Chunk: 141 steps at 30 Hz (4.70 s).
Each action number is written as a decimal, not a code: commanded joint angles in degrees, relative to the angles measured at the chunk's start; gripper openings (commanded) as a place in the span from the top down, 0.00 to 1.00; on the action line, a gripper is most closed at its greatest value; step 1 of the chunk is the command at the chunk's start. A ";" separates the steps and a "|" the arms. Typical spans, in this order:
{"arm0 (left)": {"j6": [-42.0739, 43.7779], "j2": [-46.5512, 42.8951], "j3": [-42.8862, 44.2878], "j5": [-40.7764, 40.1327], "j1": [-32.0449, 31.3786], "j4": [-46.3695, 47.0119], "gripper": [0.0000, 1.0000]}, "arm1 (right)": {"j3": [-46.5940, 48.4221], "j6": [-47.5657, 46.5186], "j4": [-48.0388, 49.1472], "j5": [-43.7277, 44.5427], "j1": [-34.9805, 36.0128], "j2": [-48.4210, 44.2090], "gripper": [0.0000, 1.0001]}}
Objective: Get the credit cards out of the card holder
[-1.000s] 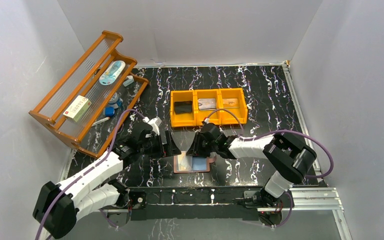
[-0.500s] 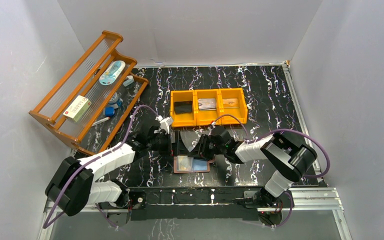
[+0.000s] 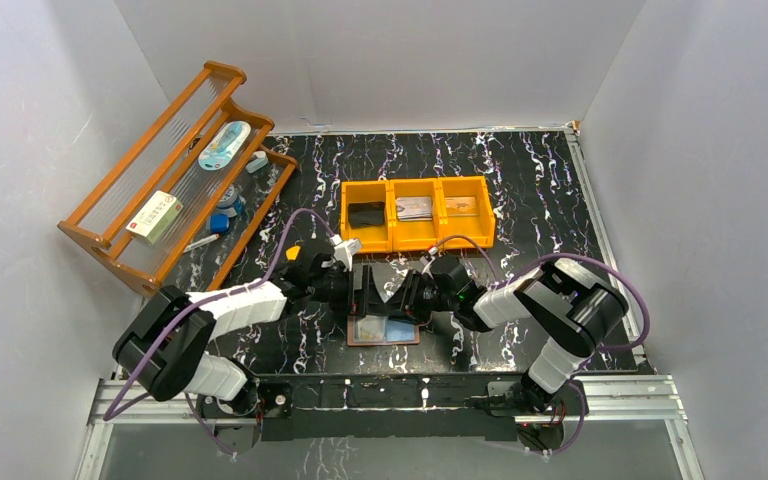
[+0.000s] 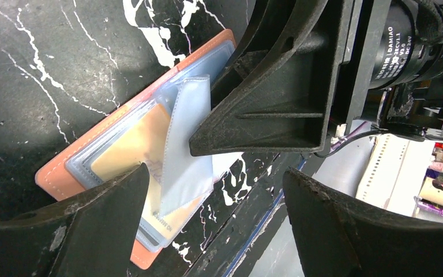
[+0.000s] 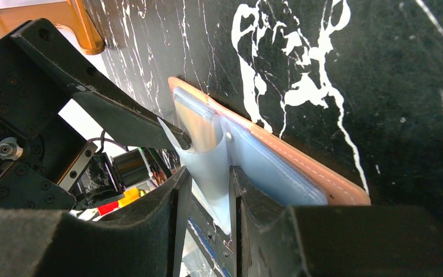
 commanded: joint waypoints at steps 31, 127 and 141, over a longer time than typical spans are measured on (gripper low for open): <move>-4.75 2.70 5.38 5.89 -7.70 6.89 0.23 | 1.12 -2.61 -38.93 22.62 -1.26 -29.73 0.45; -1.11 -2.62 4.01 -15.90 -6.19 -19.57 0.63 | 12.26 -8.98 -28.70 6.74 7.40 -2.49 0.74; -3.45 -3.40 -1.45 -16.36 -6.80 -17.81 0.70 | 7.19 -2.76 -17.00 4.34 7.47 -2.71 0.72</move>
